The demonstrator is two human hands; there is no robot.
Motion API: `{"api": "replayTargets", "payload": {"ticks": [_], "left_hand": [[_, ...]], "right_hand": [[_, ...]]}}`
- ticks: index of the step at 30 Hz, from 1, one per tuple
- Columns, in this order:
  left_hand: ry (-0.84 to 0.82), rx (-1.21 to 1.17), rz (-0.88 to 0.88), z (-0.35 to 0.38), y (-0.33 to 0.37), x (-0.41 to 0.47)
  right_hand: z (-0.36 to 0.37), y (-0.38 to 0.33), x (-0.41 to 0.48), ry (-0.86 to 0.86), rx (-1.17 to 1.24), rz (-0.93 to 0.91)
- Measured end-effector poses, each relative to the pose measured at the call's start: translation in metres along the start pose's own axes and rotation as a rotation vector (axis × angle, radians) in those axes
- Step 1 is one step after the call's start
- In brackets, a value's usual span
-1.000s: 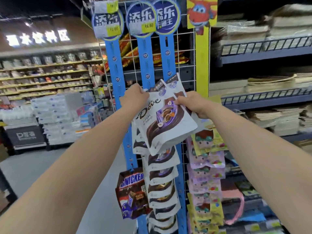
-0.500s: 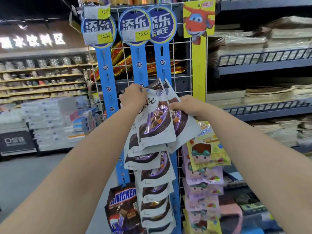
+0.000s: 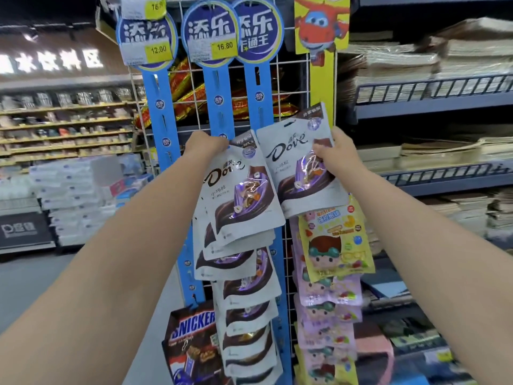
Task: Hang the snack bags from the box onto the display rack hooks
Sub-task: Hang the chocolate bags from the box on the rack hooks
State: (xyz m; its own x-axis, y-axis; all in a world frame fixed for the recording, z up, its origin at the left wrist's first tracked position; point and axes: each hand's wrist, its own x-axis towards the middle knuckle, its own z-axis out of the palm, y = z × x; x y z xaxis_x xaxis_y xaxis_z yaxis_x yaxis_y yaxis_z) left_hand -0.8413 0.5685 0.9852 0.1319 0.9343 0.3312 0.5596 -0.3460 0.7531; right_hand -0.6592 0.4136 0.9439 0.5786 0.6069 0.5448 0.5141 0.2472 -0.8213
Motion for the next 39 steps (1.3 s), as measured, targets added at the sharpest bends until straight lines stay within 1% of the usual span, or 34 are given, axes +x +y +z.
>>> {"api": "replayTargets", "payload": {"ticks": [2,4,6,7,9,11,14,16,18,20,21,23,27,32,33,34,35,37,39], "left_hand": [[-0.046,0.068,-0.021,-0.001,0.006,0.003],[-0.046,0.061,-0.026,0.001,0.007,0.002],[-0.017,0.031,-0.029,0.005,0.004,0.002],[-0.002,0.055,-0.017,0.007,0.001,0.001],[0.034,0.186,0.018,0.012,-0.004,-0.002],[0.102,0.314,0.098,0.016,-0.010,-0.005],[0.184,0.510,0.280,0.020,-0.022,-0.006],[0.188,0.613,0.392,0.018,-0.031,-0.003],[0.109,0.630,0.503,0.014,-0.043,0.001],[0.045,0.531,0.582,0.007,-0.054,0.006],[0.058,0.493,0.605,0.005,-0.057,0.009],[0.123,0.509,0.653,0.001,-0.058,0.008],[0.182,0.606,0.667,-0.001,-0.053,0.007],[0.302,0.739,0.667,-0.004,-0.052,0.004],[0.304,0.760,0.663,-0.007,-0.050,0.003],[0.296,0.690,0.665,-0.009,-0.049,0.004],[0.267,0.501,0.657,-0.012,-0.047,0.006],[0.173,0.004,0.512,-0.019,-0.036,0.014],[0.102,-0.449,0.313,-0.030,-0.020,0.017]], "right_hand": [[-0.003,0.002,0.001,0.112,-0.050,-0.063],[-0.005,0.002,0.002,0.213,-0.103,-0.112],[-0.006,-0.002,0.002,0.264,-0.112,-0.133],[-0.006,-0.005,0.000,0.282,-0.098,-0.139],[-0.005,-0.010,-0.002,0.311,-0.066,-0.152],[-0.005,-0.015,-0.003,0.317,-0.060,-0.170],[-0.009,-0.018,-0.003,0.326,-0.024,-0.178],[-0.011,-0.021,-0.003,0.375,0.046,-0.171],[-0.011,-0.025,0.000,0.400,0.194,-0.150],[-0.009,-0.029,0.004,0.354,0.374,-0.086],[-0.007,-0.031,0.005,0.305,0.434,-0.043],[0.000,-0.033,0.006,0.184,0.484,0.010],[0.021,-0.031,0.002,-0.039,0.443,0.087],[0.039,-0.028,-0.005,-0.239,0.325,0.114],[0.041,-0.028,-0.006,-0.263,0.306,0.116],[0.043,-0.028,-0.005,-0.277,0.291,0.115],[0.045,-0.028,-0.003,-0.281,0.276,0.111],[0.047,-0.029,0.001,-0.273,0.257,0.111],[0.051,-0.030,0.004,-0.273,0.244,0.116]]}}
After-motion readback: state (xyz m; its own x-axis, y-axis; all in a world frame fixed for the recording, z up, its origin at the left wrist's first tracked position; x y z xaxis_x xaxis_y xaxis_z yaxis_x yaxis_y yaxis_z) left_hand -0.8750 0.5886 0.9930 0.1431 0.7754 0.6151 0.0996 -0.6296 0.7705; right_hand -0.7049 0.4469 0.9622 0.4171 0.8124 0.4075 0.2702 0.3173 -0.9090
